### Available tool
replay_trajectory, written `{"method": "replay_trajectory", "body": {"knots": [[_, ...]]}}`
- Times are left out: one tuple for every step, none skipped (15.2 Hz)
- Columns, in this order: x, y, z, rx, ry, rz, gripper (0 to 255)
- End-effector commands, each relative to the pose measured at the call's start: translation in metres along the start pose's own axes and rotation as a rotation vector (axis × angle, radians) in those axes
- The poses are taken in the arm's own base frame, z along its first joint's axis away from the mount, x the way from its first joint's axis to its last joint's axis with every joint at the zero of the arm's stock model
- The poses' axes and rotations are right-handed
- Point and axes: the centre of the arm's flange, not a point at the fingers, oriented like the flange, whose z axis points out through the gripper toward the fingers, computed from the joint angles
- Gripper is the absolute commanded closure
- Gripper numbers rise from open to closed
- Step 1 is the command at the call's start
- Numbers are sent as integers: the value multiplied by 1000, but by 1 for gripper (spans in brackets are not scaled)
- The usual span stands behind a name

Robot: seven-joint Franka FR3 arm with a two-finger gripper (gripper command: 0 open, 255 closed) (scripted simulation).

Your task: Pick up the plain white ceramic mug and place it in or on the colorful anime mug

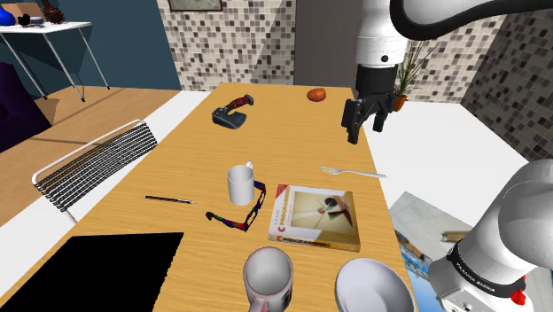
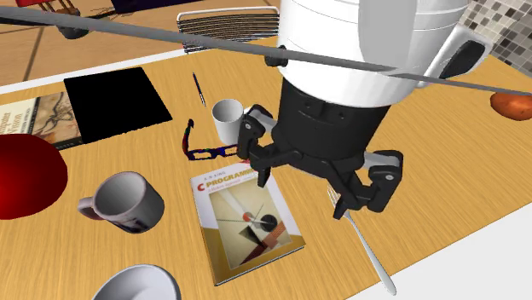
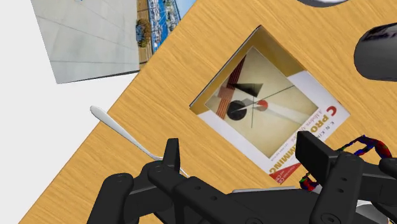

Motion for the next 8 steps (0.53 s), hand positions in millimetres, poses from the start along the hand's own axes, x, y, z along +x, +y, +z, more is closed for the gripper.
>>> {"method": "replay_trajectory", "body": {"knots": [[11, -20, 10, 1, 18, 1, 0], [17, -30, 15, 1, 26, 2, 0], [24, -39, 20, 1, 34, 2, 0], [30, -49, 25, 1, 42, 3, 0], [36, -59, 30, 1, 50, 3, 0], [42, -69, 34, 1, 58, 4, 0], [49, -78, 39, 1, 66, 4, 0], [55, -88, 44, 0, 74, 5, 0]]}}
